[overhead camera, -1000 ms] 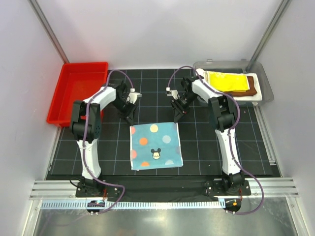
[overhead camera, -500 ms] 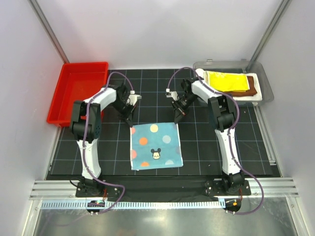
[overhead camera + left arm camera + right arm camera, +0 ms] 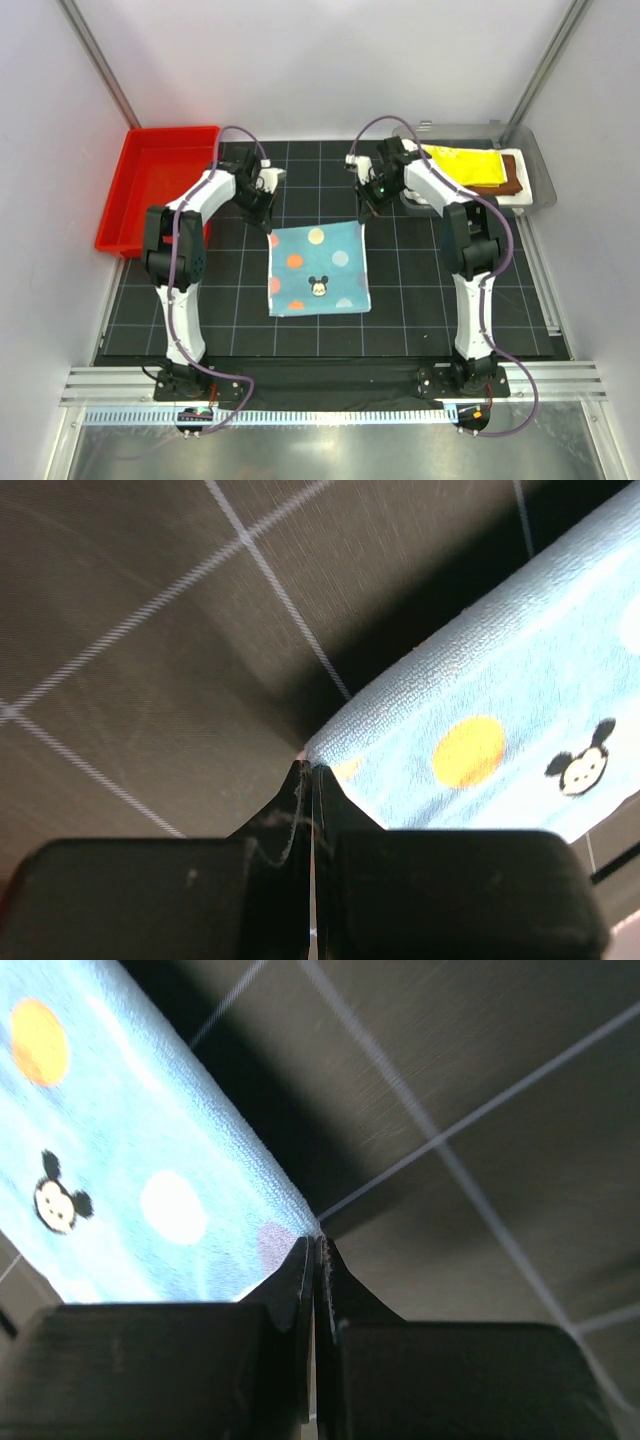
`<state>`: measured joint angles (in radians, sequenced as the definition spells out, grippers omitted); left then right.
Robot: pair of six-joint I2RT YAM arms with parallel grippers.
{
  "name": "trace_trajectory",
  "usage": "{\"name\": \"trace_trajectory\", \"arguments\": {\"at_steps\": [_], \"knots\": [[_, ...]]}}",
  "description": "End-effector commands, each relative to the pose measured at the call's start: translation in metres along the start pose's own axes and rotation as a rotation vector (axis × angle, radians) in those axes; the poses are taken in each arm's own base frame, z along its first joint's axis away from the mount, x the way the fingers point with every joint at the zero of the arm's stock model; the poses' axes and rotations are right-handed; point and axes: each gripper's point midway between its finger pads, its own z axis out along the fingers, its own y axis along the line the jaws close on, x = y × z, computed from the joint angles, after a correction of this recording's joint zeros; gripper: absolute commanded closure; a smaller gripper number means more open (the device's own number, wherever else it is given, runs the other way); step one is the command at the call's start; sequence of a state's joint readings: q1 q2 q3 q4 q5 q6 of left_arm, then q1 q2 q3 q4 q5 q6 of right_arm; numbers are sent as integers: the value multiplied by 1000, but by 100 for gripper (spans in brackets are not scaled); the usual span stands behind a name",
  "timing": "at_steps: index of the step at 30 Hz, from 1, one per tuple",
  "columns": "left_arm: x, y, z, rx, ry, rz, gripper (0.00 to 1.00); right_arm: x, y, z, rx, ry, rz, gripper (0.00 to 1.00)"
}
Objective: Fold and stack the towels
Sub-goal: Fold the towel
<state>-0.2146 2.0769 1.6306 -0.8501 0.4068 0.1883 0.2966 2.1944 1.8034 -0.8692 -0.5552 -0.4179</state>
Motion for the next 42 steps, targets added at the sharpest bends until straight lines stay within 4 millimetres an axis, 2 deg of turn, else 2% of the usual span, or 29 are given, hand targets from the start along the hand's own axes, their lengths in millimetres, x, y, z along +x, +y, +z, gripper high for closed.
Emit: {"name": "trace_trajectory", "arguments": {"at_steps": [1, 3, 4, 5, 6, 7, 8, 10, 11, 13, 14, 16, 17, 18, 19, 20, 23, 24, 26, 29, 31, 32, 37, 42], "knots": [[-29, 3, -28, -90, -131, 14, 100, -39, -15, -35, 164, -135, -64, 99], [-30, 6, -35, -120, -146, 11, 100, -37, -14, -40, 196, -160, -49, 99], [-26, 5, -34, -124, -145, 1, 100, -43, -19, -44, 233, -198, -57, 99], [-26, 5, -37, -132, -156, -1, 100, -27, -19, -37, 240, -182, -33, 99], [-31, 3, -41, -139, -191, 6, 100, -33, -15, -52, 270, -227, -29, 99], [-33, -2, -51, -143, -223, 5, 100, -30, -15, -54, 291, -235, -22, 99], [-27, -6, -49, -136, -224, 6, 100, -23, -14, -52, 299, -246, -15, 99], [-28, -16, -57, -131, -252, 17, 100, -26, -9, -64, 328, -288, -3, 99], [-21, -19, -54, -129, -238, 14, 100, -15, -8, -61, 330, -274, 15, 99], [-13, -27, -53, -133, -223, 21, 100, -15, -1, -69, 351, -299, 29, 99], [-9, -29, -53, -141, -217, 16, 100, -3, 0, -64, 355, -282, 47, 99], [7, -37, -45, -133, -178, 7, 100, -2, 10, -71, 364, -312, 49, 99], [10, -39, -46, -140, -177, 7, 100, 5, 13, -68, 368, -316, 66, 99], [21, -41, -41, -140, -152, -10, 100, 8, 16, -68, 371, -319, 70, 99], [25, -43, -39, -145, -144, -9, 100, 5, 24, -73, 374, -343, 60, 99], [27, -46, -41, -146, -148, -13, 100, 14, 26, -70, 383, -330, 87, 99], [43, -54, -38, -148, -137, -42, 100, 21, 49, -71, 369, -342, 99, 99], [42, -58, -44, -149, -162, -50, 100, 24, 50, -74, 399, -344, 108, 99], [51, -66, -42, -139, -163, -53, 100, 33, 62, -75, 402, -343, 125, 99], [59, -76, -45, -117, -164, -74, 100, 49, 69, -74, 431, -325, 194, 99], [64, -90, -45, -83, -162, -74, 100, 58, 76, -74, 438, -312, 230, 99], [70, -93, -43, -81, -148, -76, 100, 67, 80, -69, 436, -294, 245, 99], [96, -114, -32, -82, -72, -61, 100, 90, 89, -71, 429, -285, 331, 99], [120, -116, -26, -105, -26, -99, 100, 104, 101, -67, 392, -278, 384, 99]]}}
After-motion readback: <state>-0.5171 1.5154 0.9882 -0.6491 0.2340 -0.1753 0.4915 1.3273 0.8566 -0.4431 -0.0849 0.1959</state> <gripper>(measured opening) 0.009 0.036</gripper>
